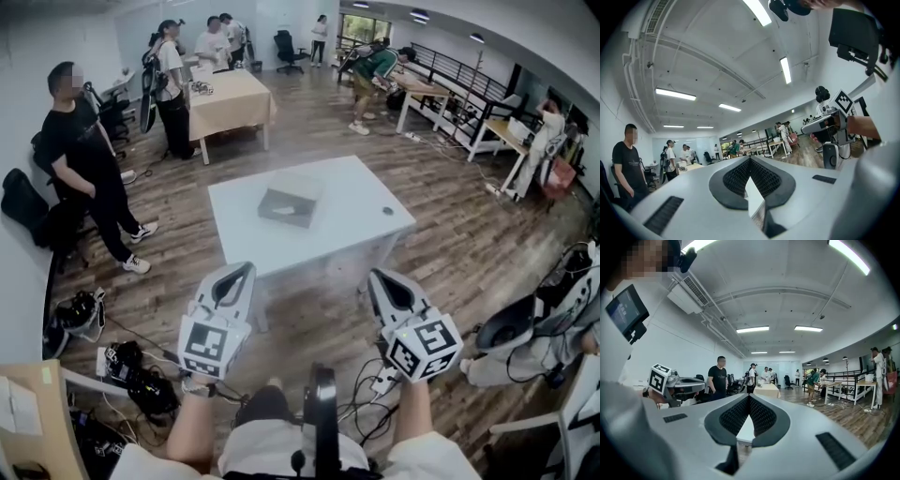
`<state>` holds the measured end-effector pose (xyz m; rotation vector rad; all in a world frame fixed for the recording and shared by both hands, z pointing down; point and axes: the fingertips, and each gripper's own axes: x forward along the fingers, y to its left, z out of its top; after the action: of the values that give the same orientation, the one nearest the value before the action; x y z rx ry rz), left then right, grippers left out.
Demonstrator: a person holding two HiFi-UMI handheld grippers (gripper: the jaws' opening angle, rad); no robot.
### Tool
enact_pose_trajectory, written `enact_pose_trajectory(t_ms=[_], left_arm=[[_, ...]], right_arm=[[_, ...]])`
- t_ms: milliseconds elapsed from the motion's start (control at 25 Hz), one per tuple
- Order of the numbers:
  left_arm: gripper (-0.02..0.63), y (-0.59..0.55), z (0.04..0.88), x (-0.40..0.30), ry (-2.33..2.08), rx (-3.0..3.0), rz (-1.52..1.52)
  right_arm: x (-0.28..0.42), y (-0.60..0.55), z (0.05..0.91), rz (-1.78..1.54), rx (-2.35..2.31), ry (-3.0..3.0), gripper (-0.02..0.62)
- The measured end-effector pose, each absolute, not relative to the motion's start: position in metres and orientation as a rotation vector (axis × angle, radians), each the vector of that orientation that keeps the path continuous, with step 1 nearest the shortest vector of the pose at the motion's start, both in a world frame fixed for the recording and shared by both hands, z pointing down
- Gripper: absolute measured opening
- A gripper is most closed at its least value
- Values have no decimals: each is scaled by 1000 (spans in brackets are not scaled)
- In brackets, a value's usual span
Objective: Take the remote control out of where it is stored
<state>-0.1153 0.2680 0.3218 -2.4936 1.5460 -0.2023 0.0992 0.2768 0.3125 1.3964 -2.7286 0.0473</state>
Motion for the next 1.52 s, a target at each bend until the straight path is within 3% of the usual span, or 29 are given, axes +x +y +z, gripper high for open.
enact_pose_trajectory(t_ms=[480, 1520], left_arm=[[-2, 170, 332, -91, 1536, -2498, -180], [0, -127, 328, -129, 1463, -2536, -230]], right_arm=[[125, 184, 316, -5, 1383, -2769, 0], [69, -101, 310, -33, 1391, -2743, 0]])
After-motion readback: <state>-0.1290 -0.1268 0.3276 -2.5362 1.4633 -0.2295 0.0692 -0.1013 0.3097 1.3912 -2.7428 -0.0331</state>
